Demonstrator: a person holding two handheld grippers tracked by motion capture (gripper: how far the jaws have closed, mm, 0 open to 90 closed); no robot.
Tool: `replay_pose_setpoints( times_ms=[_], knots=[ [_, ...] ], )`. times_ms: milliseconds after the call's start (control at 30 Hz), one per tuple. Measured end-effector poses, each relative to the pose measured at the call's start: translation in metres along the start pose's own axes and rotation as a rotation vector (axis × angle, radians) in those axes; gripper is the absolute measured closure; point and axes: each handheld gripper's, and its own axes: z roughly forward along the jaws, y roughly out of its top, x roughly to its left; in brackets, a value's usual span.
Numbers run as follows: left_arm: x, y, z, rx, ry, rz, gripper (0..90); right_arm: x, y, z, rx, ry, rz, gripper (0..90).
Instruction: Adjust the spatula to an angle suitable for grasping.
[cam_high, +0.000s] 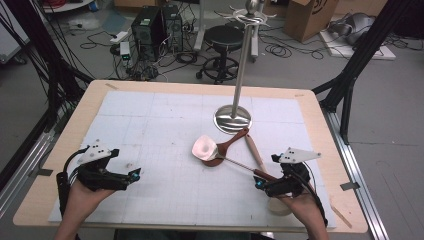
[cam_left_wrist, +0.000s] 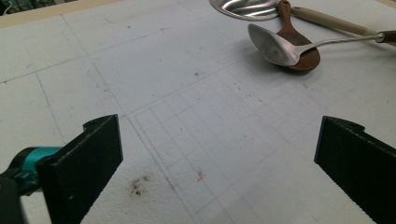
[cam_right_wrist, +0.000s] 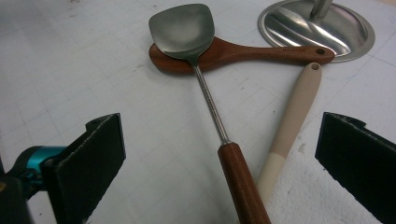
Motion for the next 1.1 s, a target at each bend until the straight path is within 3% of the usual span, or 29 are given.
replay_pose_setpoints(
  times_ms=[500,633,867,1100],
  knots=[
    [0.0,0.001,0.001,0.002,-0.002,0.002,1.7,-0.001,0.0,0.001,0.01,0.021,-0.012,0.7],
    [-0.002,0.002,0.002,0.004,-0.005,0.0,1.7,-0.003,0.003,0.0,0.01,0.037,-0.016,4.6],
    [-0.003,0.005,0.001,-0.004,-0.007,0.01,1.7,-0.008,0.021,0.008,0.017,0.051,-0.055,4.6],
    [-0.002,0.005,0.002,-0.006,-0.006,0.005,1.7,-0.021,0.033,0.021,0.027,0.064,-0.053,5.9]
  ],
)
